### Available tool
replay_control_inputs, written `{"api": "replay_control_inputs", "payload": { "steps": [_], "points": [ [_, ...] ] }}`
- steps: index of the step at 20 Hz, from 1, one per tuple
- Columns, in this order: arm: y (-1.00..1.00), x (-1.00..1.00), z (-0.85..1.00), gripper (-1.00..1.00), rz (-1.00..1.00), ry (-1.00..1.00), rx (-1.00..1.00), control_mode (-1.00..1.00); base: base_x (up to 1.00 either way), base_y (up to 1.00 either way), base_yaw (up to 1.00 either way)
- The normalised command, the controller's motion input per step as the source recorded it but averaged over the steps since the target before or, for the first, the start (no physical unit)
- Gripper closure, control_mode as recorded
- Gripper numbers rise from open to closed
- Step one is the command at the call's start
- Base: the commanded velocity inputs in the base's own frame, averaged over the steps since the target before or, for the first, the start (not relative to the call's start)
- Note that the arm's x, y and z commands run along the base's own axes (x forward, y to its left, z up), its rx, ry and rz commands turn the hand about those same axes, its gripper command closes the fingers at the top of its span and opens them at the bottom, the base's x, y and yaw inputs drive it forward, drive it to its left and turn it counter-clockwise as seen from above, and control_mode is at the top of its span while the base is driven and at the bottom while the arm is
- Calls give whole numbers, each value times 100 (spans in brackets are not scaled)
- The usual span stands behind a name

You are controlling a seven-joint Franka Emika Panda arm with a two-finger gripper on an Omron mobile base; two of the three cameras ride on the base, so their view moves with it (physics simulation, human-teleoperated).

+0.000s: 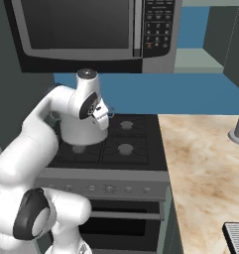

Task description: Move the pot and pan from the stove into the sink.

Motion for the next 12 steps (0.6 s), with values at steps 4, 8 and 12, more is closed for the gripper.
{"api": "replay_control_inputs", "payload": {
  "steps": [4,8,12],
  "points": [
    [-19,-96,26,100,7,0,-1,-100,0,0,0],
    [-18,-98,27,100,8,0,-1,-100,0,0,0],
    [-19,-99,27,100,8,0,-1,-100,0,0,0]
  ]
}}
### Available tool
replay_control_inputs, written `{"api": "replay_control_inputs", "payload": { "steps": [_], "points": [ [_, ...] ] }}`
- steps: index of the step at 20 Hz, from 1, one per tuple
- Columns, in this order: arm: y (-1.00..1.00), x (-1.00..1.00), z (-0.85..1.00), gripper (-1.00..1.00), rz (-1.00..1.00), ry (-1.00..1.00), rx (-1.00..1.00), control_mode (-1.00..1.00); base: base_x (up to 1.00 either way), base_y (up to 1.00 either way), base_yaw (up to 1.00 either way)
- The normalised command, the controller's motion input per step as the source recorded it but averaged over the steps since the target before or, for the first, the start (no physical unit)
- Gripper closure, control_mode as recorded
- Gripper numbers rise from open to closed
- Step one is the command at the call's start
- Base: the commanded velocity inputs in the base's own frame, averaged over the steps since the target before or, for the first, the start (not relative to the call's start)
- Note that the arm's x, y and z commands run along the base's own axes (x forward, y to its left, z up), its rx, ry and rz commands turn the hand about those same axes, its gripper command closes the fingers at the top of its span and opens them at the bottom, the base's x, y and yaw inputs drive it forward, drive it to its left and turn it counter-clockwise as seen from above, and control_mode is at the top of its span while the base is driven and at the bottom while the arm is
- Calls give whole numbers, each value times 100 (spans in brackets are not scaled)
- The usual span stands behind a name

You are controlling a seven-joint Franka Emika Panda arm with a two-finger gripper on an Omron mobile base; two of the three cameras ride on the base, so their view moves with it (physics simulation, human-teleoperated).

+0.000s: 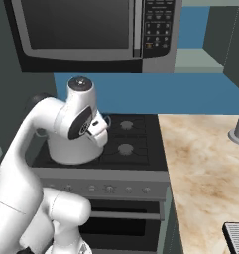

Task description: Move the pot and pan from the stove into the sink.

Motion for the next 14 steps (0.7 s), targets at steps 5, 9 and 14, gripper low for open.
{"api": "replay_control_inputs", "payload": {
  "steps": [5,9,14],
  "points": [
    [-18,-100,27,100,9,0,-1,-100,0,0,0],
    [-14,-100,19,100,10,-5,-1,-100,0,0,0],
    [-7,-94,15,100,9,-18,0,-100,0,0,0]
  ]
}}
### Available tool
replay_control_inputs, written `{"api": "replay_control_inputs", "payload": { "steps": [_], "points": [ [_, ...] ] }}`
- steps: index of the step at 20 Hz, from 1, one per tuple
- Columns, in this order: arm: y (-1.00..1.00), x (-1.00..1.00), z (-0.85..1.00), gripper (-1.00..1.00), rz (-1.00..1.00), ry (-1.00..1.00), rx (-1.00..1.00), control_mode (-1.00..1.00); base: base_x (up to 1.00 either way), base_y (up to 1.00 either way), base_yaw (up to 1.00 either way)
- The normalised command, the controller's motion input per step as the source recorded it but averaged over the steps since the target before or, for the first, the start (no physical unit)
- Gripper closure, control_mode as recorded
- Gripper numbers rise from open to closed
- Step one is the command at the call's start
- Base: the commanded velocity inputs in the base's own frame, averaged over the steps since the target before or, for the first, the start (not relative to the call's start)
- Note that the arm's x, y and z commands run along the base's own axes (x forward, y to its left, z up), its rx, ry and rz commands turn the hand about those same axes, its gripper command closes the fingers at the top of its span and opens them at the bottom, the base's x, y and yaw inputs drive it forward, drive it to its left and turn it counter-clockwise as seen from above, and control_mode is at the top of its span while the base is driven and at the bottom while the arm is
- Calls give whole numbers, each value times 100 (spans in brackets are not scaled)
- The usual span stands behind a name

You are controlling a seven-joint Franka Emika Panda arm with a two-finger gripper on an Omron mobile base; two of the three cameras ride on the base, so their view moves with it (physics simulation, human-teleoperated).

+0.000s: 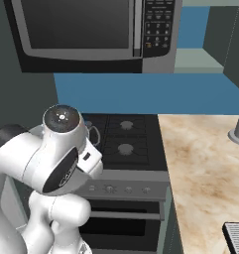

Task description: Move the pot and pan from the stove into the sink.

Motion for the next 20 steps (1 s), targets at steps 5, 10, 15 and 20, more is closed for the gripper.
{"api": "replay_control_inputs", "payload": {
  "steps": [5,10,15,20],
  "points": [
    [-2,-66,10,100,1,-41,1,-100,0,0,0],
    [0,-3,1,100,0,-2,0,-100,0,0,0],
    [0,-3,0,100,0,0,0,100,-16,0,1],
    [0,0,0,100,0,0,0,100,-72,0,9]
  ]
}}
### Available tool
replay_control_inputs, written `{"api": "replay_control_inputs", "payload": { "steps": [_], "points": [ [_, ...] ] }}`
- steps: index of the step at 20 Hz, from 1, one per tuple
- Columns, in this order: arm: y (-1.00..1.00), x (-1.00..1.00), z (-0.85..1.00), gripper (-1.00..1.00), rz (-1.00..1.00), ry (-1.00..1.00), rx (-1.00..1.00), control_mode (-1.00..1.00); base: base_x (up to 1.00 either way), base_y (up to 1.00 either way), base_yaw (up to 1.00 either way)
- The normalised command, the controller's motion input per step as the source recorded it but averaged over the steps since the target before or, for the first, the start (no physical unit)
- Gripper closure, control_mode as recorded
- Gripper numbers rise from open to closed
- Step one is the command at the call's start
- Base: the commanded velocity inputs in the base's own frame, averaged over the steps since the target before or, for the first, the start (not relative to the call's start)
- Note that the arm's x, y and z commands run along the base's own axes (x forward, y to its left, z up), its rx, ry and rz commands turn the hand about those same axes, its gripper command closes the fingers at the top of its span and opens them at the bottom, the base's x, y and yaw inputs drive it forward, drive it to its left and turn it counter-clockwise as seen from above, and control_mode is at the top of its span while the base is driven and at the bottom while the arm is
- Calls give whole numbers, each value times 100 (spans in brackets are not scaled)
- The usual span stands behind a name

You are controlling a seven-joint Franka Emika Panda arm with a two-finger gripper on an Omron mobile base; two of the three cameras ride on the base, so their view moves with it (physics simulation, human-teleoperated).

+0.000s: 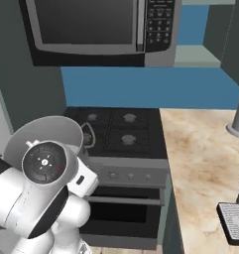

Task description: Move the pot and pan from the stove into the sink.

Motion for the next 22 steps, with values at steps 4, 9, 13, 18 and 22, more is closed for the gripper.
{"api": "replay_control_inputs", "payload": {
  "steps": [4,9,13,18,22],
  "points": [
    [0,0,0,100,0,0,0,100,-80,0,13],
    [0,0,0,100,0,0,0,100,-70,0,24],
    [0,0,0,100,0,0,0,100,-46,-1,38],
    [0,0,0,100,0,0,0,100,-34,-6,43],
    [0,0,0,100,0,0,0,100,-29,-7,45]
  ]
}}
